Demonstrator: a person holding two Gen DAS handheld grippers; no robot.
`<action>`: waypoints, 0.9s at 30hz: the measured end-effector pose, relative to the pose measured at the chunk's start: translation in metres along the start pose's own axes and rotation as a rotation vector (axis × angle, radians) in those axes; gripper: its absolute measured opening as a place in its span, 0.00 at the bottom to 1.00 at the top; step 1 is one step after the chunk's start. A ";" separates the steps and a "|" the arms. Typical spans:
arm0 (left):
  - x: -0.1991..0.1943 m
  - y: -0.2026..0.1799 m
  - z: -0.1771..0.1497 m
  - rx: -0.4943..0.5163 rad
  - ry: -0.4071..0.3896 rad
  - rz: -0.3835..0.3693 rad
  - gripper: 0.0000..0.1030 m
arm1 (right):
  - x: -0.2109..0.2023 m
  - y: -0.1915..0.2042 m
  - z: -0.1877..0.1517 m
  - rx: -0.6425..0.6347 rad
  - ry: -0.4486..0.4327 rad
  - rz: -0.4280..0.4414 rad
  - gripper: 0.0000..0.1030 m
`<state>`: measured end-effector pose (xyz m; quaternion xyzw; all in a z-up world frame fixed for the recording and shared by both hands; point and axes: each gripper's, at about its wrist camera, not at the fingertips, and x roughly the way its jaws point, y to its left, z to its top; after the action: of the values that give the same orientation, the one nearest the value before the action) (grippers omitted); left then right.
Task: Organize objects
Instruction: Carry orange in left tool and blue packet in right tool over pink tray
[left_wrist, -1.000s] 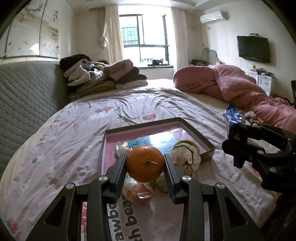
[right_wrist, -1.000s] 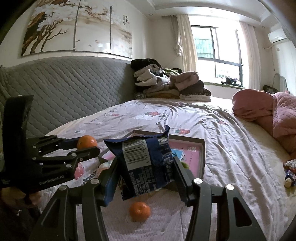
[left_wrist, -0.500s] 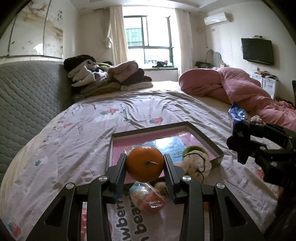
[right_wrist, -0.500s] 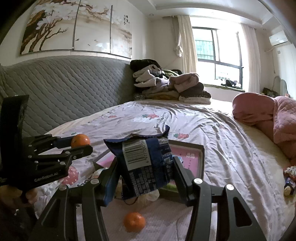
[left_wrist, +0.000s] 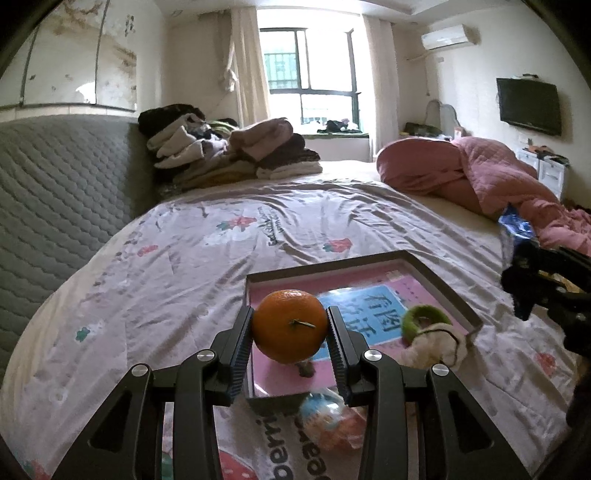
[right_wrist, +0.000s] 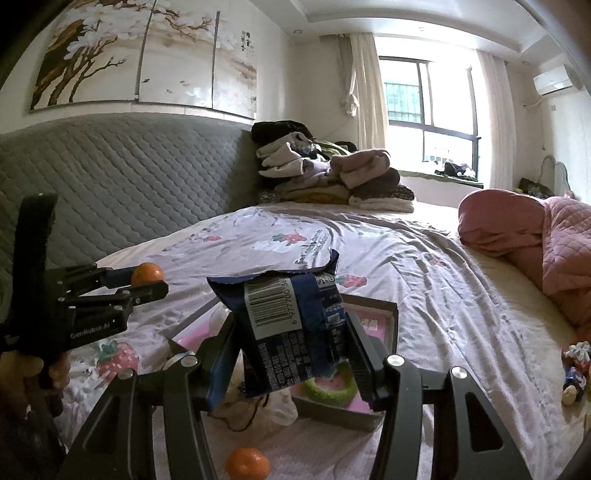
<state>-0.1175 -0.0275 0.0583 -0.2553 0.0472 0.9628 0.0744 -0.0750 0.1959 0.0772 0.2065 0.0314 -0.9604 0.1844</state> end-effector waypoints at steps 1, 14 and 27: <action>0.003 0.003 0.001 -0.004 0.004 0.001 0.38 | 0.001 -0.001 0.002 -0.001 -0.002 -0.003 0.53; 0.019 0.016 0.012 -0.014 -0.004 0.007 0.38 | 0.014 -0.008 0.014 -0.009 -0.024 -0.014 0.53; 0.048 0.030 0.011 -0.039 0.052 0.000 0.38 | 0.028 -0.013 0.023 -0.017 -0.023 -0.011 0.53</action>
<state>-0.1692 -0.0495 0.0456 -0.2817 0.0303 0.9566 0.0681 -0.1123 0.1955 0.0863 0.1938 0.0384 -0.9634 0.1813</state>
